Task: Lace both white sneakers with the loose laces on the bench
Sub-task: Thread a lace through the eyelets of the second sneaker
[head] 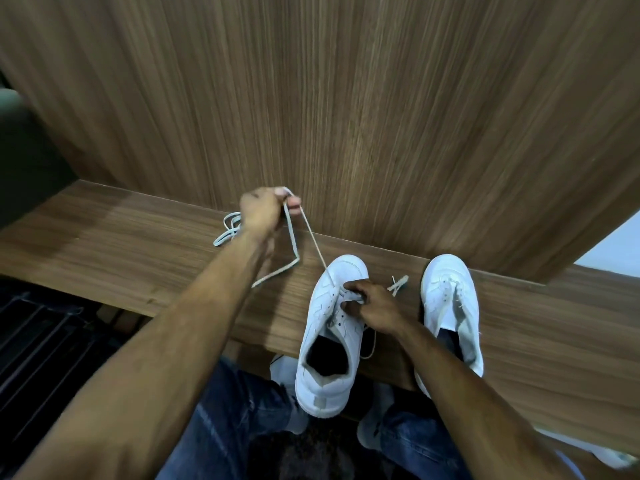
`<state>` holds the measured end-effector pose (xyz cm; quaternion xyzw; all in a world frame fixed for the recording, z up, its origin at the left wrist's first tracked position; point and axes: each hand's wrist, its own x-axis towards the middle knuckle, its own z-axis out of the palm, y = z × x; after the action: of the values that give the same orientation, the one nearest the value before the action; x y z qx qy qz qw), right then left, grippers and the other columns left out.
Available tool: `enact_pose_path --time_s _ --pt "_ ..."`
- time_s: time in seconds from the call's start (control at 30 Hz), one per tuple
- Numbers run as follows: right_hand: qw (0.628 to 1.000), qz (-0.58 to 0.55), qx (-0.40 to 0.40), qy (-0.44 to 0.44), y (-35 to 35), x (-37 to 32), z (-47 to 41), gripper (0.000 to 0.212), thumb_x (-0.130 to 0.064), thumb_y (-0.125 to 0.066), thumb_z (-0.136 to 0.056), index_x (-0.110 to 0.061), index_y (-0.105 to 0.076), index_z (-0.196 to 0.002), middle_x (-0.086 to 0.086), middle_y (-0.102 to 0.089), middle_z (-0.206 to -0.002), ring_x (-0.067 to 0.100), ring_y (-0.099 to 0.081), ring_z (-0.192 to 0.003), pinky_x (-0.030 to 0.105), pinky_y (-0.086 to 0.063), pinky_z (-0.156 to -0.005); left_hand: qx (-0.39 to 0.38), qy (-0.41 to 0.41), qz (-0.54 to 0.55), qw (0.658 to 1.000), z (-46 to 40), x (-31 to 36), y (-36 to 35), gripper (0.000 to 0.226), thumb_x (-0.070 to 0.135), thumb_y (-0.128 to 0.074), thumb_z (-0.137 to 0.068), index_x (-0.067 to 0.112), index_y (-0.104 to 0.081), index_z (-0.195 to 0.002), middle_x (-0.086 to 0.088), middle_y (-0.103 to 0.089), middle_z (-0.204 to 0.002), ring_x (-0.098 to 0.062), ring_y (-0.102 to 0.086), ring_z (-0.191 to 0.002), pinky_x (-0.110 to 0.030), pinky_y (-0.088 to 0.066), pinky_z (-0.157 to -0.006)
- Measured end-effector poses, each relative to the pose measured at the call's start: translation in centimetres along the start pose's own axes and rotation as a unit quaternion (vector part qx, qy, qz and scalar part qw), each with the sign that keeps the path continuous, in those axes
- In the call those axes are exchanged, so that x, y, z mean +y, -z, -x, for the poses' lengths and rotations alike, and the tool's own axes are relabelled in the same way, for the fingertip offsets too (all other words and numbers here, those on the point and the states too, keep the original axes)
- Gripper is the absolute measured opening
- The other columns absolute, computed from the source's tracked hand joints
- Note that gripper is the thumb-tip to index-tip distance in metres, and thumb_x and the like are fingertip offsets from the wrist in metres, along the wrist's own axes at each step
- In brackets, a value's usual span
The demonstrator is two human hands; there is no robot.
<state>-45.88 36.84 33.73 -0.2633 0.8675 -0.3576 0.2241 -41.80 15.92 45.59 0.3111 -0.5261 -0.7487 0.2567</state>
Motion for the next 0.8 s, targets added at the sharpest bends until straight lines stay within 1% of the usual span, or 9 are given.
enact_pose_path --time_s 0.2,0.3,0.33,0.4,0.47,0.53,0.63,0.73,0.8 --pt "1.0 -0.021 0.003 -0.002 -0.3 0.3 0.0 0.051 -0.021 -0.069 -0.087 -0.01 -0.054 -0.134 0.003 -0.052 -0.136 0.016 -0.051 -0.124 0.024 -0.039 -0.102 0.017 -0.053 0.029 0.998 -1.6 4.2 1.2 0.02 0.001 -0.045 -0.093 0.012 -0.058 -0.082 -0.004 -0.067 -0.07 -0.017 -0.067 -0.063 -0.023 -0.051 -0.054" --pt "1.0 -0.004 0.006 -0.005 -0.4 0.2 0.0 0.05 -0.021 -0.067 -0.088 -0.01 -0.053 -0.135 0.002 -0.051 -0.138 0.015 -0.05 -0.125 0.022 -0.038 -0.101 -0.015 -0.103 -0.139 0.985 -1.9 -0.7 2.0 0.016 -0.001 -0.052 -0.09 0.005 -0.062 -0.101 -0.008 -0.065 -0.088 -0.026 -0.062 -0.084 -0.033 -0.049 -0.076" --pt "1.0 -0.002 0.006 -0.003 -0.5 0.2 -0.1 0.05 -0.021 -0.067 -0.089 -0.01 -0.053 -0.136 0.001 -0.05 -0.138 0.015 -0.05 -0.125 0.022 -0.039 -0.101 -0.04 -0.119 -0.252 0.96 -1.7 -2.6 2.6 0.027 0.001 -0.055 -0.09 0.006 -0.059 -0.116 -0.008 -0.064 -0.101 -0.026 -0.06 -0.097 -0.033 -0.047 -0.087" --pt "1.0 0.003 0.005 0.004 -0.4 0.2 -0.1 0.047 -0.019 -0.065 -0.09 -0.01 -0.053 -0.135 0.001 -0.051 -0.137 0.015 -0.05 -0.124 0.023 -0.039 -0.1 -0.129 -0.161 -0.47 0.858 -0.8 -6.3 3.6 0.055 0.008 -0.058 -0.087 0.018 -0.045 -0.139 -0.007 -0.053 -0.13 -0.024 -0.052 -0.119 -0.039 -0.043 -0.102" --pt "1.0 0.008 0.006 0.011 -0.4 0.3 0.1 0.042 -0.017 -0.062 -0.092 -0.01 -0.054 -0.133 0.002 -0.052 -0.135 0.017 -0.051 -0.124 0.022 -0.038 -0.099 -0.204 -0.189 -0.602 0.749 0.4 -9.1 3.8 0.059 0.019 -0.061 -0.084 0.029 -0.045 -0.14 -0.004 -0.036 -0.149 -0.027 -0.039 -0.134 -0.046 -0.037 -0.107" --pt "0.998 0.04 0.025 0.027 -0.6 0.5 0.3 0.037 -0.015 -0.057 -0.093 -0.013 -0.056 -0.13 -0.001 -0.052 -0.133 0.017 -0.052 -0.122 0.025 -0.04 -0.099 -0.253 -0.189 -0.658 0.683 1.4 -11.0 3.5 0.048 0.03 -0.058 -0.088 0.032 -0.05 -0.136 0.0 -0.036 -0.15 -0.024 -0.035 -0.137 -0.045 -0.03 -0.111" --pt "0.986 0.137 0.083 0.036 -1.0 0.8 0.9 0.039 -0.016 -0.052 -0.092 -0.02 -0.056 -0.13 -0.002 -0.052 -0.131 0.023 -0.055 -0.117 0.04 -0.047 -0.096 -0.234 -0.183 -0.685 0.666 2.2 -11.7 2.8 0.034 0.036 -0.051 -0.093 0.029 -0.057 -0.126 -0.002 -0.055 -0.134 -0.022 -0.047 -0.127 -0.042 -0.024 -0.113" --pt "0.976 0.173 0.127 -0.03 -0.9 1.1 1.2 0.037 -0.02 -0.05 -0.093 -0.02 -0.055 -0.13 0.005 -0.056 -0.127 0.03 -0.056 -0.115 0.042 -0.049 -0.091 -0.215 -0.183 -0.711 0.644 2.6 -11.1 2.4 0.024 0.036 -0.047 -0.094 0.023 -0.062 -0.108 -0.007 -0.062 -0.12 -0.027 -0.053 -0.12 -0.047 -0.019 -0.115" --pt "0.979 0.147 0.115 -0.08 -0.7 0.9 1.1 0.037 -0.025 -0.052 -0.094 -0.021 -0.054 -0.131 0.006 -0.062 -0.124 0.03 -0.058 -0.114 0.039 -0.049 -0.091 -0.232 -0.133 -0.677 0.686 2.6 -10.5 2.2 0.019 0.035 -0.048 -0.091 0.022 -0.061 -0.092 -0.007 -0.066 -0.106 -0.03 -0.057 -0.11 -0.048 -0.027 -0.111"
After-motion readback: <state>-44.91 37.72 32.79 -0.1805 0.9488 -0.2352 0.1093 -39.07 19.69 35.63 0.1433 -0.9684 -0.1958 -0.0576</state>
